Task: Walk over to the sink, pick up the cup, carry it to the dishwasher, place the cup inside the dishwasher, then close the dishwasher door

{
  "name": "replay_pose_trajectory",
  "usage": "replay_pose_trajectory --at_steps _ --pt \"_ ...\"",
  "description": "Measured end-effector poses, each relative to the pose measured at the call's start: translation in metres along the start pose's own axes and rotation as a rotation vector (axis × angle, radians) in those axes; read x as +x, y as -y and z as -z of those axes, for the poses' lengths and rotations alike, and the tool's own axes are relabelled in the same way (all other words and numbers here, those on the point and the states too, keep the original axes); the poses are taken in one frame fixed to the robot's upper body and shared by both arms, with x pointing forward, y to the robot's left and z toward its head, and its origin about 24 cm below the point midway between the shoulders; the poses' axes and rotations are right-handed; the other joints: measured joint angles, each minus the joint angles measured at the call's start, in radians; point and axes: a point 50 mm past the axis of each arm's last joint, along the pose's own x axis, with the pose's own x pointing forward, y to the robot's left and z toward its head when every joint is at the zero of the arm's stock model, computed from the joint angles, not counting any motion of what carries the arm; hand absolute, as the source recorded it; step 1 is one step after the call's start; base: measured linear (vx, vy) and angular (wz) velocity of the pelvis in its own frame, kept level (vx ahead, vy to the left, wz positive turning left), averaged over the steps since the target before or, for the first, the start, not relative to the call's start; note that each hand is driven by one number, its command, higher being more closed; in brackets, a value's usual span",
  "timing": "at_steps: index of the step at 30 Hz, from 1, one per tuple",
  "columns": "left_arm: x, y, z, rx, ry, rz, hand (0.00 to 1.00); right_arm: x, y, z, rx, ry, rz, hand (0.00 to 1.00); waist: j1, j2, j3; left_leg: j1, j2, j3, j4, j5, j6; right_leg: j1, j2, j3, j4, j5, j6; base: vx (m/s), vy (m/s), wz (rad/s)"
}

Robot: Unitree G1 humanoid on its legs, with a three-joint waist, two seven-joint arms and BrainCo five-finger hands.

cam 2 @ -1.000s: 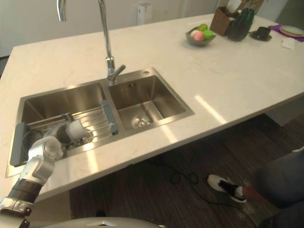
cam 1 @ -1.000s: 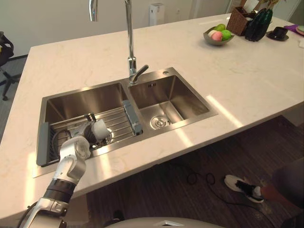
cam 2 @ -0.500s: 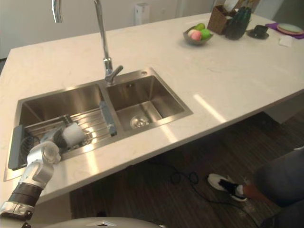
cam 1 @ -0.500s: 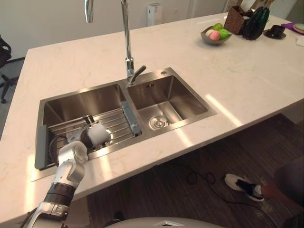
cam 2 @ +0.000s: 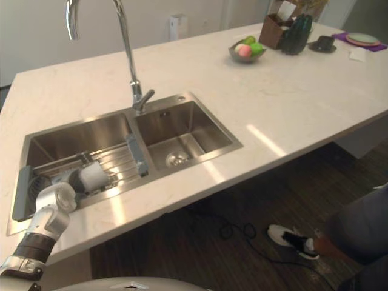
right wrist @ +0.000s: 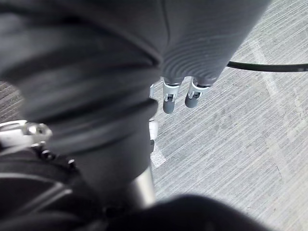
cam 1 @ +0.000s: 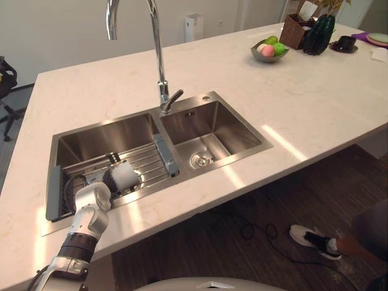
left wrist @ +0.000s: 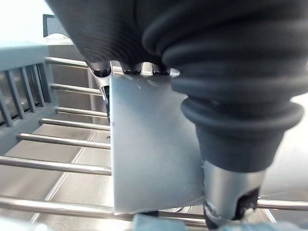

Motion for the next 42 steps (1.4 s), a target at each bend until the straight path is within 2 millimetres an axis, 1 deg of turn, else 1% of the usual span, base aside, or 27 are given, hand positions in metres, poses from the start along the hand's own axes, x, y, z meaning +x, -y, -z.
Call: replay_pose_trajectory --at_steps 4,7,10,12,14,15,16,18,20,22,24,25,27,29,30,31,32,33,34,35,36,37,38,39,40,41,42 --pt "0.000 0.002 0.000 -0.029 0.036 -0.010 1.00 0.000 0.000 0.000 -0.001 0.000 -0.002 0.00 0.002 0.001 0.000 0.000 -0.001 -0.001 0.000 0.000 0.000 0.001 0.000 -0.001 0.000 -0.001 0.000 0.00 0.000 0.00" --pt "-0.001 0.006 -0.001 -0.152 0.095 -0.042 1.00 0.000 0.000 0.000 -0.001 0.001 -0.002 0.00 0.005 0.000 0.000 0.000 -0.003 -0.005 0.000 0.000 0.000 0.003 -0.001 -0.005 0.000 -0.002 0.001 0.00 0.005 0.03" --pt "-0.008 0.007 -0.009 -0.358 0.216 -0.068 1.00 0.000 -0.001 0.000 -0.001 0.009 -0.004 0.00 0.007 -0.002 0.001 -0.001 -0.007 -0.009 0.000 0.001 0.001 0.005 -0.004 -0.010 0.000 -0.003 0.003 0.01 0.009 0.04" --pt "-0.020 -0.006 -0.021 -0.580 0.352 -0.151 1.00 0.001 -0.002 0.000 -0.001 0.022 -0.004 0.00 0.008 -0.008 0.005 -0.001 -0.009 -0.018 0.000 0.002 0.003 0.010 -0.005 -0.021 0.000 -0.004 0.003 0.00 -0.001 0.12" --pt "-0.028 -0.021 -0.026 -0.715 0.433 -0.231 1.00 0.002 -0.002 0.001 0.002 0.029 -0.003 0.00 0.010 -0.011 0.006 -0.001 -0.010 -0.031 0.000 0.003 0.004 0.020 -0.005 -0.034 0.000 -0.008 0.003 0.00 -0.008 0.19" --pt "-0.034 -0.036 -0.027 -0.812 0.487 -0.316 1.00 0.002 -0.002 0.003 0.003 0.030 -0.003 0.00 0.018 -0.011 0.006 0.000 -0.010 -0.034 0.000 0.004 0.004 0.021 -0.005 -0.038 0.003 -0.010 0.003 0.00 -0.010 0.12" --pt "-0.041 -0.049 -0.025 -0.896 0.534 -0.394 1.00 0.002 -0.001 0.004 0.010 0.033 -0.004 0.00 0.024 -0.011 0.006 0.000 -0.009 -0.037 0.000 0.005 0.004 0.023 -0.003 -0.042 0.005 -0.012 0.002 0.00 -0.012 0.10" --pt "-0.049 -0.065 -0.019 -1.002 0.581 -0.487 1.00 0.003 -0.001 0.006 0.024 0.038 -0.006 0.00 0.031 -0.011 0.006 0.000 -0.009 -0.045 0.000 0.007 0.003 0.027 -0.002 -0.050 0.006 -0.014 0.001 0.00 -0.013 0.11" --pt "-0.056 -0.073 -0.010 -1.118 0.608 -0.576 1.00 0.003 -0.001 0.007 0.026 0.039 -0.006 0.00 0.040 -0.011 0.006 0.000 -0.009 -0.051 0.000 0.007 0.003 0.028 -0.002 -0.053 0.011 -0.018 0.000 -0.01 -0.008 0.08" --pt "-0.067 -0.072 -0.001 -1.218 0.615 -0.653 1.00 0.004 0.000 0.010 0.046 0.046 -0.011 0.00 0.051 -0.013 0.006 -0.002 -0.008 -0.052 0.000 0.009 0.003 0.025 -0.003 -0.052 0.016 -0.019 -0.001 0.00 -0.002 0.02" --pt "-0.085 -0.061 0.007 -1.305 0.611 -0.719 1.00 0.005 0.000 0.014 0.073 0.055 -0.018 0.00 0.069 -0.014 0.007 -0.009 -0.007 -0.058 0.008 0.010 0.004 0.020 -0.002 -0.054 0.023 -0.021 -0.002 0.00 0.003 0.07" --pt "-0.089 -0.059 0.008 -1.319 0.607 -0.730 1.00 0.005 0.001 0.015 0.074 0.058 -0.016 0.00 0.073 -0.015 0.007 -0.015 -0.007 -0.063 0.008 0.012 0.005 0.019 -0.001 -0.056 0.025 -0.021 -0.003 -0.03 -0.006 0.31" --pt "-0.102 -0.059 0.014 -1.365 0.602 -0.790 1.00 0.005 -0.002 0.009 0.039 0.082 -0.017 0.00 0.079 -0.019 0.034 -0.118 -0.006 -0.138 0.138 -0.010 0.013 0.013 0.001 -0.110 0.041 -0.020 -0.004 -0.10 -0.025 0.81" --pt "-0.117 -0.061 0.022 -1.398 0.595 -0.871 1.00 0.003 0.000 0.001 0.015 0.095 -0.025 0.00 0.104 -0.002 0.077 -0.182 -0.001 -0.204 0.209 -0.018 0.009 0.013 0.012 -0.163 0.058 -0.027 -0.010 -0.17 -0.019 0.98" --pt "-0.126 -0.060 0.030 -1.407 0.584 -0.933 1.00 0.001 0.004 -0.001 0.007 0.107 -0.029 0.00 0.118 0.019 0.099 -0.203 0.002 -0.254 0.203 -0.012 0.009 0.010 0.024 -0.207 0.075 -0.040 -0.013 -0.16 -0.022 0.90" --pt "-0.129 -0.059 0.035 -1.408 0.573 -0.961 1.00 0.000 0.007 -0.003 -0.007 0.115 -0.026 0.00 0.125 0.030 0.108 -0.214 0.003 -0.268 0.201 -0.004 0.006 0.003 0.032 -0.226 0.096 -0.054 -0.023 -0.20 -0.036 0.97" --pt "-0.135 -0.056 0.043 -1.406 0.545 -0.997 1.00 -0.002 0.011 -0.006 -0.032 0.125 -0.019 0.00 0.142 0.063 0.126 -0.236 0.009 -0.298 0.197 0.000 0.000 -0.022 0.046 -0.243 0.142 -0.071 -0.038 -0.23 -0.079 0.92" --pt "-0.140 -0.054 0.050 -1.404 0.517 -1.028 1.00 -0.003 0.011 -0.008 -0.035 0.133 -0.026 0.00 0.160 0.064 0.129 -0.265 0.018 -0.272 0.175 -0.037 0.018 -0.051 0.069 -0.250 0.145 -0.082 -0.061 -0.08 -0.133 1.48" --pt "-0.142 -0.055 0.054 -1.415 0.512 -1.060 1.00 -0.001 0.005 -0.011 -0.021 0.132 -0.042 0.00 0.156 0.019 0.133 -0.310 0.020 -0.156 0.249 -0.113 0.108 -0.054 0.031 -0.323 0.117 -0.071 -0.073 0.15 -0.110 1.51" --pt "-0.142 -0.054 0.053 -1.418 0.520 -1.064 1.00 -0.001 0.006 -0.014 -0.021 0.134 -0.041 0.00 0.156 0.013 0.145 -0.340 0.029 -0.087 0.364 -0.120 0.147 -0.062 0.007 -0.363 0.138 -0.072 -0.076 0.50 -0.002 1.50" --pt "-0.144 -0.054 0.054 -1.414 0.528 -1.074 1.00 -0.003 0.008 -0.019 -0.029 0.138 -0.031 0.00 0.167 0.018 0.160 -0.358 0.069 0.038 0.607 -0.143 0.184 -0.079 -0.026 -0.404 0.188 -0.076 -0.080 0.69 0.146 1.09" --pt "-0.146 -0.052 0.054 -1.411 0.534 -1.081 1.00 -0.005 0.016 -0.013 -0.024 0.131 -0.015 0.00 0.173 0.041 0.156 -0.320 0.118 0.104 0.770 -0.180 0.165 -0.081 -0.032 -0.448 0.227 -0.081 -0.078 0.68 0.170 1.02" --pt "-0.148 -0.052 0.054 -1.410 0.541 -1.086 1.00 -0.006 0.020 -0.010 -0.020 0.131 -0.006 0.00 0.175 0.070 0.145 -0.297 0.136 0.118 0.801 -0.199 0.139 -0.079 -0.027 -0.472 0.253 -0.093 -0.074 0.38 0.183 1.52" --pt "-0.147 -0.055 0.048 -1.421 0.585 -1.081 1.00 -0.009 0.024 -0.014 0.000 0.174 0.010 0.00 0.144 0.110 0.148 -0.306 0.112 0.131 0.738 -0.204 0.111 -0.098 -0.035 -0.527 0.315 -0.126 -0.088 0.14 0.145 2.17" --pt "-0.146 -0.056 0.042 -1.433 0.615 -1.071 1.00 -0.007 0.018 -0.015 0.000 0.173 0.004 0.00 0.113 0.078 0.134 -0.248 -0.004 0.065 0.504 -0.180 0.081 -0.121 -0.039 -0.515 0.238 -0.122 -0.120 0.19 0.152 2.54" --pt "-0.145 -0.059 0.039 -1.444 0.640 -1.076 1.00 -0.005 0.015 -0.011 0.020 0.169 -0.005 0.00 0.091 0.075 0.134 -0.236 -0.022 0.051 0.499 -0.202 0.099 -0.110 -0.040 -0.536 0.198 -0.088 -0.109 0.77 0.171 2.06" --pt "-0.146 -0.055 0.036 -1.471 0.647 -1.078 1.00 -0.005 0.017 -0.008 0.035 0.162 0.002 0.00 0.112 0.087 0.136 -0.161 0.048 0.157 0.609 -0.277 0.114 -0.094 -0.051 -0.596 0.223 -0.072 -0.087 1.11 0.155 1.94"
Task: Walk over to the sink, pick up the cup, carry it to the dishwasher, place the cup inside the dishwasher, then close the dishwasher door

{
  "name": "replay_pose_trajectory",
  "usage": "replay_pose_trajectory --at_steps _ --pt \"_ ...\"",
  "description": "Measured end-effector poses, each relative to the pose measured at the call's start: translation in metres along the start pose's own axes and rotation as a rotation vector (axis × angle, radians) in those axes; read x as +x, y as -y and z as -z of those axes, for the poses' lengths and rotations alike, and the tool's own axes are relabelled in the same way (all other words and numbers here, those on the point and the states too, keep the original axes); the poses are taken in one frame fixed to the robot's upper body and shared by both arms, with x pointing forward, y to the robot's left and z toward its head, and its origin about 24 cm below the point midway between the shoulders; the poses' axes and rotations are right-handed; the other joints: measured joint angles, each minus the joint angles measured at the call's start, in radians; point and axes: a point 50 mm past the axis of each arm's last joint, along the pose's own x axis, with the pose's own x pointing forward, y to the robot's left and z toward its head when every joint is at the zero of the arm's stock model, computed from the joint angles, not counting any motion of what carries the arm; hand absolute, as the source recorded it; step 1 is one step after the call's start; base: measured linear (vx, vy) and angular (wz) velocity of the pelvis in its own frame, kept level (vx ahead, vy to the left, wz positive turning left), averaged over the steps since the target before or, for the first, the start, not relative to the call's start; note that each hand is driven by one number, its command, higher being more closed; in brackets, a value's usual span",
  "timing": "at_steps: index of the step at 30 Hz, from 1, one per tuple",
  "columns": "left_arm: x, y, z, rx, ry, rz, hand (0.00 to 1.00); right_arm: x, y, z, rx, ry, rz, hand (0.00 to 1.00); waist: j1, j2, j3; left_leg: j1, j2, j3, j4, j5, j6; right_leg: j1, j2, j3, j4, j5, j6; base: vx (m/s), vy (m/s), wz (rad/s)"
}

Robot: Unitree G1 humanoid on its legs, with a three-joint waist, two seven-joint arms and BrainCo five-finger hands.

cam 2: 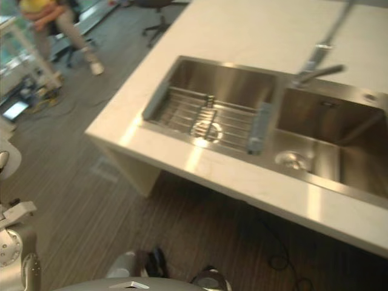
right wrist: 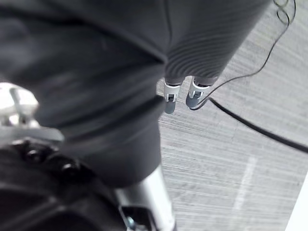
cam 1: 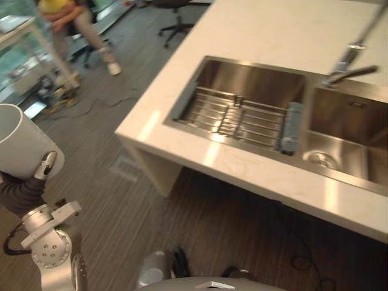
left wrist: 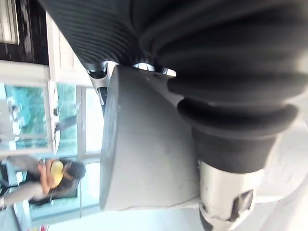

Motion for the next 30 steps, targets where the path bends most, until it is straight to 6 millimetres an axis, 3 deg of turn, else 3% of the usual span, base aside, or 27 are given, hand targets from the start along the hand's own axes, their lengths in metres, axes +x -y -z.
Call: replay_pose_trajectory --at_steps 1,2,3,4,6,8,10,11,12,13,14,16,17,18,19,20,21,23,24,25,26,27,30 --pt "-0.007 0.004 0.003 -0.021 -0.018 0.021 1.00 -0.003 0.004 -0.002 0.033 0.039 0.020 0.00 -0.009 0.030 -0.004 0.118 0.072 0.085 -0.087 0.001 -0.078 0.015 -0.013 -0.085 0.072 -0.019 -0.015 0.97 0.187 1.71" --pt "-0.007 0.011 0.003 -0.047 -0.021 0.053 1.00 -0.004 0.005 -0.002 0.031 0.037 0.036 0.00 -0.018 0.030 -0.002 0.122 0.057 0.118 -0.125 0.002 -0.079 0.016 -0.029 -0.122 0.103 -0.021 -0.017 0.52 0.153 1.62" --pt "-0.008 0.015 0.003 -0.065 -0.022 0.080 1.00 -0.004 0.005 0.003 0.044 0.023 0.045 0.00 -0.022 0.023 -0.001 0.131 0.047 0.162 -0.162 0.008 -0.070 0.015 -0.049 -0.158 0.122 -0.025 -0.025 0.30 0.209 1.60" --pt "-0.009 0.026 0.001 -0.112 -0.013 0.147 1.00 -0.003 -0.001 0.005 0.079 0.030 0.050 0.00 -0.021 0.003 -0.009 0.151 -0.010 0.161 -0.301 0.029 -0.035 0.037 -0.065 -0.228 0.111 -0.041 -0.025 0.34 0.157 1.42" --pt "-0.013 0.028 0.002 -0.113 -0.027 0.181 1.00 -0.001 -0.004 0.011 0.097 0.002 0.051 0.00 -0.018 -0.022 -0.003 0.179 -0.067 0.143 -0.420 0.083 -0.010 0.053 -0.092 -0.276 0.106 -0.013 -0.010 0.18 0.105 0.93" --pt "-0.016 0.033 0.004 -0.126 -0.045 0.226 1.00 -0.001 -0.005 0.007 0.098 0.016 0.048 0.00 -0.020 -0.025 0.000 0.172 -0.070 0.154 -0.398 0.069 -0.018 0.075 -0.119 -0.313 0.116 0.006 -0.002 -0.14 0.166 0.59" --pt "-0.021 0.041 0.005 -0.146 -0.063 0.277 1.00 -0.004 -0.001 0.008 0.096 0.024 0.064 0.00 -0.023 -0.007 -0.004 0.161 -0.093 0.107 -0.402 0.064 0.001 0.081 -0.144 -0.288 0.166 0.042 -0.033 -0.16 0.246 0.71" --pt "-0.022 0.046 0.005 -0.156 -0.065 0.307 1.00 -0.006 0.001 0.008 0.122 0.036 0.059 0.00 -0.042 0.011 -0.004 0.160 -0.111 0.052 -0.418 0.076 0.019 0.070 -0.165 -0.187 0.218 0.072 -0.080 -0.06 0.390 1.29" --pt "-0.021 0.054 0.004 -0.176 -0.053 0.329 1.00 -0.007 0.002 0.007 0.133 0.049 0.060 0.00 -0.060 0.018 -0.006 0.155 -0.132 -0.021 -0.437 0.106 0.068 0.032 -0.173 -0.019 0.264 0.084 -0.118 -0.05 0.468 1.66" --pt "-0.021 0.058 0.003 -0.183 -0.046 0.344 1.00 -0.007 0.002 0.009 0.143 0.051 0.061 0.00 -0.067 0.015 -0.007 0.147 -0.143 -0.061 -0.444 0.123 0.094 0.009 -0.158 0.101 0.269 0.057 -0.105 -0.02 0.520 2.07" --pt "-0.020 0.065 0.004 -0.200 -0.042 0.379 1.00 -0.006 0.000 0.011 0.169 0.067 0.056 0.00 -0.070 0.006 -0.006 0.124 -0.173 -0.148 -0.458 0.144 0.094 -0.021 -0.102 0.316 0.269 -0.009 -0.061 -0.05 0.400 2.32" --pt "-0.022 0.074 0.013 -0.207 -0.075 0.428 1.00 -0.005 -0.003 0.013 0.197 0.092 0.044 0.00 -0.069 -0.016 -0.001 0.114 -0.236 -0.299 -0.520 0.175 0.049 -0.068 0.018 0.613 0.320 -0.102 -0.016 -0.08 0.280 2.43" --pt "-0.024 0.073 0.017 -0.201 -0.092 0.426 1.00 -0.004 -0.004 0.012 0.201 0.096 0.047 0.00 -0.068 -0.021 0.003 0.124 -0.243 -0.298 -0.535 0.153 0.010 -0.075 0.046 0.672 0.327 -0.118 -0.012 0.11 0.039 1.94" --pt "-0.023 0.072 0.018 -0.182 -0.098 0.438 1.00 0.000 -0.018 0.012 0.192 0.100 0.019 0.00 -0.071 -0.095 0.004 0.076 -0.259 -0.287 -0.332 0.070 0.078 -0.102 0.034 0.769 0.347 -0.147 0.017 0.21 -0.178 1.41" --pt "-0.023 0.074 0.016 -0.181 -0.089 0.457 1.00 0.002 -0.024 0.012 0.184 0.103 0.007 0.00 -0.063 -0.104 0.002 0.042 -0.209 -0.298 -0.196 0.022 0.098 -0.110 0.054 0.798 0.359 -0.165 0.034 0.25 -0.236 1.38" --pt "-0.025 0.076 0.017 -0.180 -0.099 0.478 1.00 0.002 -0.022 0.014 0.183 0.097 0.026 0.00 -0.054 -0.111 0.003 0.045 -0.217 -0.344 -0.170 -0.042 0.030 -0.117 0.057 0.863 0.359 -0.193 0.039 0.15 -0.218 1.06" --pt "-0.031 0.076 0.023 -0.169 -0.150 0.487 1.00 0.002 -0.024 0.010 0.156 0.107 0.026 0.00 -0.059 -0.125 -0.003 0.071 -0.239 -0.386 -0.187 -0.026 0.043 -0.134 0.090 0.928 0.354 -0.212 0.032 0.03 -0.063 1.38" --pt "-0.043 0.085 0.026 -0.166 -0.196 0.541 1.00 0.003 -0.026 0.008 0.114 0.106 0.020 0.00 -0.074 -0.111 -0.044 0.062 -0.244 -0.479 -0.248 0.006 0.038 -0.184 0.160 1.000 0.284 -0.211 0.011 0.01 -0.019 1.39" --pt "-0.044 0.087 0.025 -0.164 -0.195 0.553 1.00 0.003 -0.027 0.007 0.103 0.106 0.019 0.00 -0.075 -0.113 -0.050 0.061 -0.247 -0.489 -0.267 0.016 0.037 -0.195 0.165 1.013 0.247 -0.198 0.002 0.11 -0.079 1.32" --pt "-0.044 0.087 0.025 -0.146 -0.192 0.559 1.00 0.003 -0.028 0.000 0.049 0.108 0.016 0.00 -0.075 -0.139 -0.059 0.070 -0.250 -0.486 -0.301 0.039 0.026 -0.200 0.145 1.005 0.173 -0.123 -0.004 0.11 -0.112 1.11" --pt "-0.045 0.086 0.026 -0.130 -0.201 0.558 1.00 0.003 -0.029 -0.002 0.020 0.103 0.015 0.00 -0.075 -0.139 -0.060 0.074 -0.252 -0.486 -0.302 0.043 0.020 -0.191 0.141 1.004 0.160 -0.081 -0.009 0.15 -0.163 1.00" --pt "-0.047 0.083 0.029 -0.100 -0.224 0.536 1.00 0.002 -0.027 -0.005 -0.045 0.094 0.017 0.00 -0.058 -0.130 -0.067 0.076 -0.250 -0.497 -0.295 0.039 0.011 -0.175 0.140 0.991 0.146 -0.047 0.010 0.15 -0.145 0.58" --pt "-0.048 0.079 0.031 -0.063 -0.237 0.523 1.00 0.000 -0.022 -0.013 -0.178 0.052 0.010 0.00 -0.043 -0.105 -0.085 0.045 -0.223 -0.511 -0.303 0.042 0.002 -0.153 0.134 0.901 0.096 -0.032 -0.005 0.13 -0.126 0.65"
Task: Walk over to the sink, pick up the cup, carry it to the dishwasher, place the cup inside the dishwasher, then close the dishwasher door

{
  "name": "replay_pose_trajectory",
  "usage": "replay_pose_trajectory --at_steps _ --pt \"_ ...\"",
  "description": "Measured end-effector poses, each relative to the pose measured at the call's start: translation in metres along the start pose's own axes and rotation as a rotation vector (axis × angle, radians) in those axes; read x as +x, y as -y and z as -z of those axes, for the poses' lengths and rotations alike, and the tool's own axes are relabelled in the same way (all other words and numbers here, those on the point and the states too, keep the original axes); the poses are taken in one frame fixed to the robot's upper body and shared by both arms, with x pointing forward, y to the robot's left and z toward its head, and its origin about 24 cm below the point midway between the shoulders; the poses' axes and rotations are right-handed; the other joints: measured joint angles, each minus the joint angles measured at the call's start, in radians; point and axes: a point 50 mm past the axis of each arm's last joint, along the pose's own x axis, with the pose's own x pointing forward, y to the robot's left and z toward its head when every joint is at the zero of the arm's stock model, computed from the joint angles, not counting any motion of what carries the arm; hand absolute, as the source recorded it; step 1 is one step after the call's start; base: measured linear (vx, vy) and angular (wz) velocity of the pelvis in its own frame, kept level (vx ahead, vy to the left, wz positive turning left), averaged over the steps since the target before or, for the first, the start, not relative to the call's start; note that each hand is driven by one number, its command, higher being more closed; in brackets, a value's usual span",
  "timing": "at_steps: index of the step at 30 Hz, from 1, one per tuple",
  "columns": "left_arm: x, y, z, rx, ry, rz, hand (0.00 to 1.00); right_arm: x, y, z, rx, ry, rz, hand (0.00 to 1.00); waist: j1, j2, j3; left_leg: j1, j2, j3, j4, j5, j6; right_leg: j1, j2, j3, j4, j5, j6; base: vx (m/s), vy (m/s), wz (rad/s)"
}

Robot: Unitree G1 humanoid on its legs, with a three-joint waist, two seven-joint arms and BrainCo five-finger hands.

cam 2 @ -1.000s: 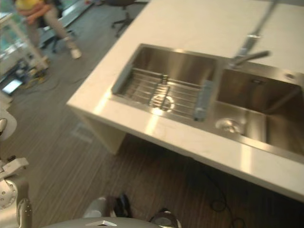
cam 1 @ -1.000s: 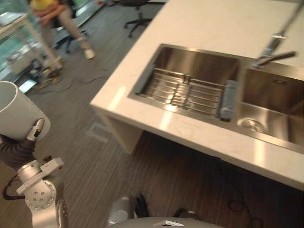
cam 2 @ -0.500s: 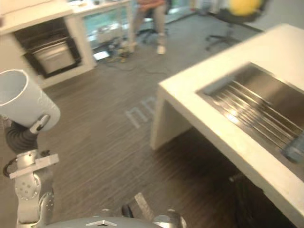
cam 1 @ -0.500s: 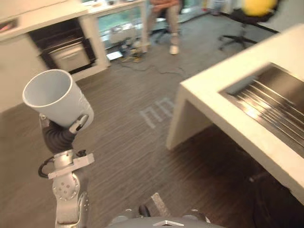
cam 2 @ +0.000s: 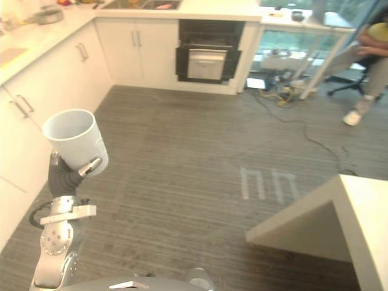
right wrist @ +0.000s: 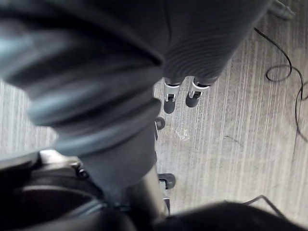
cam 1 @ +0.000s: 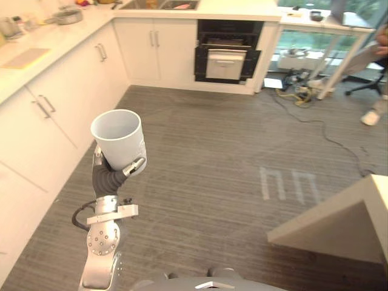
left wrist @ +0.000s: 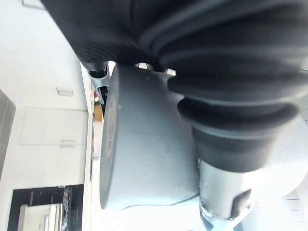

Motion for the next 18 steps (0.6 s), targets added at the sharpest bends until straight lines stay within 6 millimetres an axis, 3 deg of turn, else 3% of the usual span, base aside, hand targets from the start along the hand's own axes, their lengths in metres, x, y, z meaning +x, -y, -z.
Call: replay_pose_trajectory --at_steps 1,3,4,5,6,7,8,9,11,13,18 --pt "0.001 0.001 0.000 0.000 0.000 0.003 1.00 0.000 0.000 0.000 -0.005 -0.006 -0.002 0.00 -0.006 0.001 -0.001 -0.006 0.023 0.043 -0.003 -0.001 -0.003 0.010 -0.006 -0.033 -0.009 0.000 0.000 0.12 -0.150 1.34" --pt "0.006 0.009 -0.003 -0.023 0.016 0.055 1.00 -0.001 -0.001 0.001 -0.005 0.003 0.001 0.00 -0.036 0.002 0.002 -0.034 0.121 0.248 0.036 0.030 -0.019 0.069 -0.033 -0.216 -0.016 -0.006 -0.001 0.11 -0.106 1.93" --pt "0.008 0.013 -0.004 -0.037 0.022 0.084 1.00 -0.002 0.000 0.002 0.000 0.009 0.005 0.00 -0.037 0.005 0.002 -0.043 0.127 0.278 0.046 0.034 -0.023 0.083 -0.038 -0.253 -0.005 -0.010 -0.002 0.05 0.047 2.17" --pt "0.009 0.020 -0.007 -0.063 0.037 0.149 1.00 -0.002 -0.001 0.004 0.038 0.022 0.016 0.00 -0.036 0.013 0.003 -0.044 0.123 0.351 0.045 0.049 0.003 0.103 -0.050 -0.306 0.030 -0.023 -0.008 -0.03 0.187 2.19" --pt "0.009 0.026 -0.012 -0.082 0.056 0.209 1.00 -0.001 -0.003 0.006 0.075 0.032 0.023 0.00 -0.037 -0.008 0.003 -0.041 0.092 0.346 0.012 0.071 0.028 0.097 -0.071 -0.311 0.057 -0.059 -0.028 -0.08 0.221 2.15" --pt "0.008 0.027 -0.017 -0.087 0.075 0.240 1.00 0.001 -0.005 0.010 0.097 0.019 0.031 0.00 -0.023 -0.031 0.002 -0.041 0.054 0.325 -0.034 0.081 0.033 0.097 -0.097 -0.295 0.055 -0.091 -0.023 -0.07 0.153 1.53" --pt "0.007 0.024 -0.020 -0.082 0.081 0.251 1.00 0.001 -0.006 0.013 0.107 0.014 0.037 0.00 -0.010 -0.047 0.002 -0.034 0.049 0.383 -0.069 0.079 0.048 0.106 -0.116 -0.291 0.028 -0.104 0.001 0.01 0.014 1.10" --pt "0.007 0.023 -0.019 -0.090 0.077 0.251 1.00 0.000 -0.002 0.010 0.120 0.039 0.043 0.00 -0.021 -0.058 -0.003 -0.012 0.050 0.458 -0.121 0.086 0.045 0.126 -0.128 -0.300 -0.016 -0.096 0.012 0.04 -0.033 0.89" --pt "0.007 0.025 -0.020 -0.100 0.080 0.265 1.00 -0.001 0.003 0.010 0.119 0.056 0.046 0.00 -0.039 -0.033 -0.006 0.006 0.046 0.508 -0.204 0.161 0.049 0.127 -0.129 -0.303 -0.035 -0.086 0.016 0.03 0.015 0.77" --pt "0.006 0.030 -0.021 -0.129 0.086 0.299 1.00 -0.002 0.006 0.009 0.128 0.073 0.050 0.00 -0.058 -0.020 -0.012 0.029 0.023 0.487 -0.304 0.234 0.044 0.127 -0.123 -0.301 -0.048 -0.061 0.022 0.03 0.044 0.44" --pt "0.012 0.039 -0.017 -0.146 0.085 0.374 1.00 -0.001 0.003 0.010 0.184 0.077 0.038 0.00 -0.078 -0.030 -0.010 0.039 0.030 0.503 -0.304 0.249 0.048 0.128 -0.114 -0.239 -0.047 -0.033 0.010 0.01 -0.035 -0.07"
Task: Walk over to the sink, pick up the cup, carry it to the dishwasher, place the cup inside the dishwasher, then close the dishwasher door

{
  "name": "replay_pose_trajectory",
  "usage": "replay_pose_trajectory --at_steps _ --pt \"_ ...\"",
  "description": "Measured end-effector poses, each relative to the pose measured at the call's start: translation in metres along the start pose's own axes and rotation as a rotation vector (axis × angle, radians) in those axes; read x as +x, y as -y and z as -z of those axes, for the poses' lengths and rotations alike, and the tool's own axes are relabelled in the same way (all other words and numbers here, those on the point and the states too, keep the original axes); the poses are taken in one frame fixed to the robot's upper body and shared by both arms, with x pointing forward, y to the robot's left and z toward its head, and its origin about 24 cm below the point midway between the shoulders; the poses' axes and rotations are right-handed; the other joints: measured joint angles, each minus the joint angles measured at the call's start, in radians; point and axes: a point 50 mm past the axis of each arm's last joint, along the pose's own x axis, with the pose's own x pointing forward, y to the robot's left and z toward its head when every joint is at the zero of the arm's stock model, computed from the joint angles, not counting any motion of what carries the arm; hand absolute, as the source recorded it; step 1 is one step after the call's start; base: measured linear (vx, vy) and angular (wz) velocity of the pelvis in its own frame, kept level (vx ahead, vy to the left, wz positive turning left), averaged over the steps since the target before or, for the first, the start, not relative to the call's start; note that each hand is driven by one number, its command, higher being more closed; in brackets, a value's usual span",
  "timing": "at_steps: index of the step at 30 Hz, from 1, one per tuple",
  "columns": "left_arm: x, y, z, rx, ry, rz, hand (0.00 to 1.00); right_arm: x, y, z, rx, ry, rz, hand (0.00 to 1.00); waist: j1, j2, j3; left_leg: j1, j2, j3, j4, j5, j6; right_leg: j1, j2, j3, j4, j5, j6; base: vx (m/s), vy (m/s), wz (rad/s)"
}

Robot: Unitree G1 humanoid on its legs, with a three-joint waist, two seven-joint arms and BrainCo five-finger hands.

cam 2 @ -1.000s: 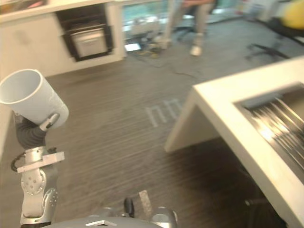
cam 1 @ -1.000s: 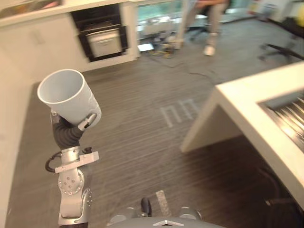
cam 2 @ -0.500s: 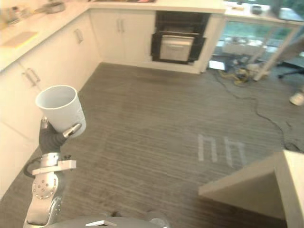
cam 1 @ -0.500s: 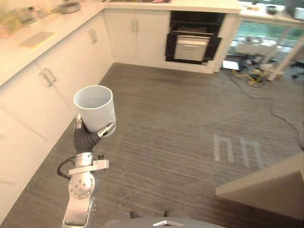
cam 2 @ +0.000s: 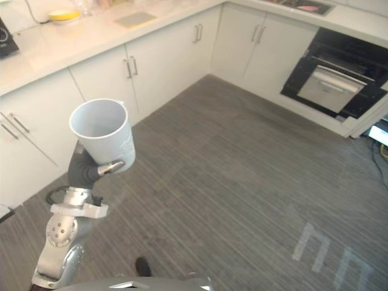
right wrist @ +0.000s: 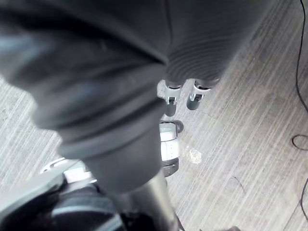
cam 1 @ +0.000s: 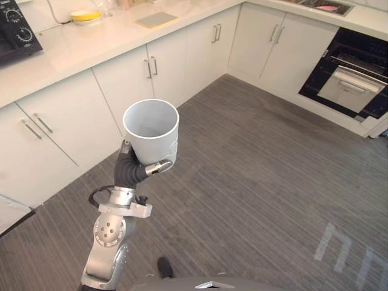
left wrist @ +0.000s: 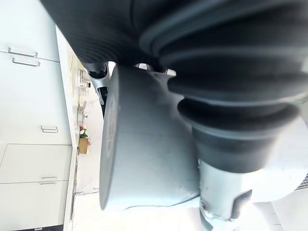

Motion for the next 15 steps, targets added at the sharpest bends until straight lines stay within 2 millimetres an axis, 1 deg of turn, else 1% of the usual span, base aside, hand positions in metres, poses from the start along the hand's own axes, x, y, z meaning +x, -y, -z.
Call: replay_pose_trajectory --at_steps 1,3,4,7,8,10,11,12,13,14,15 --pt "0.000 0.000 0.002 0.000 -0.008 0.008 1.00 0.000 0.001 0.002 0.016 -0.002 0.001 0.00 -0.005 0.002 0.000 0.006 0.006 0.011 0.000 0.000 0.000 0.000 0.006 0.022 0.000 0.009 -0.003 -0.03 -0.055 -0.24" --pt "-0.001 0.000 0.005 0.001 -0.023 0.013 1.00 -0.001 0.003 0.002 0.034 0.001 0.008 0.00 -0.009 0.010 -0.004 0.008 0.016 0.014 -0.001 0.002 -0.002 -0.003 0.016 0.033 -0.003 0.026 -0.012 -0.06 -0.052 -0.20" --pt "-0.001 -0.001 0.007 0.006 -0.033 0.019 1.00 -0.001 0.004 0.004 0.057 0.001 0.010 0.00 -0.021 0.014 -0.005 0.006 0.024 0.017 -0.001 -0.003 -0.010 -0.010 0.028 0.052 -0.006 0.035 -0.016 -0.10 -0.042 -0.16" --pt "-0.001 -0.002 0.007 0.023 -0.038 0.047 1.00 -0.001 0.004 0.005 0.068 -0.018 0.012 0.00 -0.032 0.016 -0.005 -0.004 0.031 0.047 -0.002 0.003 -0.013 -0.026 0.034 0.080 -0.022 0.037 -0.015 -0.15 -0.024 -0.29" --pt "-0.001 -0.002 0.008 0.024 -0.040 0.053 1.00 -0.002 0.006 0.005 0.088 -0.022 0.018 0.00 -0.038 0.023 -0.008 -0.013 0.034 0.060 -0.002 0.004 -0.015 -0.032 0.041 0.086 -0.039 0.038 -0.013 -0.17 -0.028 -0.38" --pt "-0.001 -0.002 0.009 0.021 -0.044 0.052 1.00 -0.003 0.009 0.005 0.112 -0.032 0.033 0.00 -0.040 0.035 0.000 -0.015 0.043 0.086 -0.002 0.011 -0.024 -0.037 0.049 0.108 -0.066 0.040 -0.010 -0.16 -0.028 -0.37" --pt "-0.001 -0.001 0.011 0.019 -0.050 0.057 1.00 -0.003 0.010 0.003 0.141 -0.025 0.036 0.00 -0.049 0.043 -0.001 -0.016 0.049 0.105 -0.003 0.012 -0.027 -0.041 0.050 0.115 -0.073 0.045 -0.006 -0.11 -0.032 -0.22" --pt "-0.002 0.001 0.013 0.014 -0.061 0.062 1.00 -0.003 0.011 0.005 0.160 -0.033 0.037 0.00 -0.058 0.035 -0.003 -0.014 0.053 0.119 0.001 0.011 -0.039 -0.043 0.044 0.126 -0.086 0.051 -0.007 -0.10 -0.031 -0.41" --pt "-0.003 0.005 0.017 0.001 -0.077 0.076 1.00 -0.004 0.012 0.009 0.174 -0.049 0.038 0.00 -0.054 0.044 -0.012 -0.001 0.059 0.126 0.004 0.023 -0.031 -0.043 0.040 0.131 -0.100 0.063 -0.010 -0.04 -0.017 -0.44" --pt "-0.003 0.007 0.018 -0.003 -0.080 0.083 1.00 -0.005 0.014 0.012 0.184 -0.059 0.042 0.00 -0.057 0.050 -0.016 0.001 0.063 0.132 -0.002 0.027 -0.033 -0.038 0.044 0.132 -0.108 0.064 -0.008 -0.03 -0.003 -0.56" --pt "0.001 0.010 0.016 -0.008 -0.066 0.114 1.00 -0.005 0.013 0.011 0.231 -0.051 0.041 0.00 -0.063 0.050 -0.016 0.006 0.069 0.153 -0.002 0.029 -0.037 -0.036 0.054 0.157 -0.119 0.067 -0.004 -0.03 0.015 -0.38"
